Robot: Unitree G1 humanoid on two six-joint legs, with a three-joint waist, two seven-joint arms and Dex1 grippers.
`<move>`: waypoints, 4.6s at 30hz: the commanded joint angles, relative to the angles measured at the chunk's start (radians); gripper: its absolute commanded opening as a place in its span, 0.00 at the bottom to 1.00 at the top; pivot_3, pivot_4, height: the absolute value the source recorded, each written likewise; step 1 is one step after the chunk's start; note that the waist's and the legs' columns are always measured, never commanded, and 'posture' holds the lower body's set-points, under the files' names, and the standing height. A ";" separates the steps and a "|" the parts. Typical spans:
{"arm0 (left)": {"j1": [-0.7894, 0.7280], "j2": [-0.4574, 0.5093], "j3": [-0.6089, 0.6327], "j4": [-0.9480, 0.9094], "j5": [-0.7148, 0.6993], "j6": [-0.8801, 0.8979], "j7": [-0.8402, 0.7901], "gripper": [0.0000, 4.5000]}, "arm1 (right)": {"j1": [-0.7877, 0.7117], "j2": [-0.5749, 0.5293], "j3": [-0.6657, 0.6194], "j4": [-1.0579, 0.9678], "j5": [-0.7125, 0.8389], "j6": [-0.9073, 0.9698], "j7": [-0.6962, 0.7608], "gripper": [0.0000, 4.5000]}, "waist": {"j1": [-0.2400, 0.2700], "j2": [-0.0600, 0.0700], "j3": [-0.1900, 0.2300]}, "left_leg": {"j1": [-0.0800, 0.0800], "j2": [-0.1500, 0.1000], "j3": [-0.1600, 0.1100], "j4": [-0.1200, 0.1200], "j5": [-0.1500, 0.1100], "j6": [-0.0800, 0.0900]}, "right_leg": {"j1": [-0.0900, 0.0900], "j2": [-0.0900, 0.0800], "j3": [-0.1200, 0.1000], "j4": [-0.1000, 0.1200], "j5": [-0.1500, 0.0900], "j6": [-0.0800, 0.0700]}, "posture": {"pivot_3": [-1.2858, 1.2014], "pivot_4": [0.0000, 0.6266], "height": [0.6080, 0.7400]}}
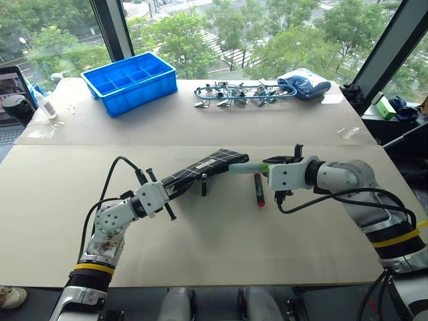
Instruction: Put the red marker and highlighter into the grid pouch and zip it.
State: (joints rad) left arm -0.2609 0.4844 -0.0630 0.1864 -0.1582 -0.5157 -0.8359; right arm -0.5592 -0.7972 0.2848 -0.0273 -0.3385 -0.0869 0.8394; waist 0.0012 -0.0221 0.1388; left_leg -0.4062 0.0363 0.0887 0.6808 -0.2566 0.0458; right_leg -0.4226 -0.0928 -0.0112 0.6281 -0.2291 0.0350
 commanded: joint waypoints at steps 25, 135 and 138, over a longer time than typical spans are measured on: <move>-0.011 0.000 -0.011 -0.023 0.006 -0.024 -0.009 0.00 | -0.104 0.086 0.037 -0.112 -0.002 0.387 0.129 0.23 | 0.000 0.000 0.000 | 0.000 0.000 0.000 0.000 0.000 0.000 | -0.001 0.000 0.000 0.001 0.000 0.000 | 0.52 0.24 1.00; -0.035 -0.073 -0.004 -0.025 -0.031 0.016 0.000 0.00 | 0.059 0.335 -0.116 -0.175 0.500 1.222 -0.540 0.76 | 0.003 0.000 0.000 | -0.001 0.001 -0.004 0.001 0.000 0.000 | -0.001 0.001 -0.001 0.001 0.001 -0.002 | 0.52 0.24 1.00; -0.035 -0.073 -0.005 -0.028 -0.030 0.016 0.003 0.00 | 0.077 0.327 -0.126 -0.181 0.503 1.206 -0.532 0.54 | 0.005 0.000 0.000 | 0.000 0.001 -0.004 0.001 0.000 0.000 | 0.000 0.001 -0.001 0.001 0.001 -0.002 | 0.52 0.24 1.00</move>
State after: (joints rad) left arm -0.2918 0.4100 -0.0757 0.1894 -0.1867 -0.4806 -0.8424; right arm -0.4971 -0.4539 0.1728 -0.2144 0.1939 1.1254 0.3220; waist 0.0064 -0.0220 0.1388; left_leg -0.4064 0.0372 0.0847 0.6820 -0.2564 0.0458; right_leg -0.4221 -0.0920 -0.0122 0.6293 -0.2278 0.0329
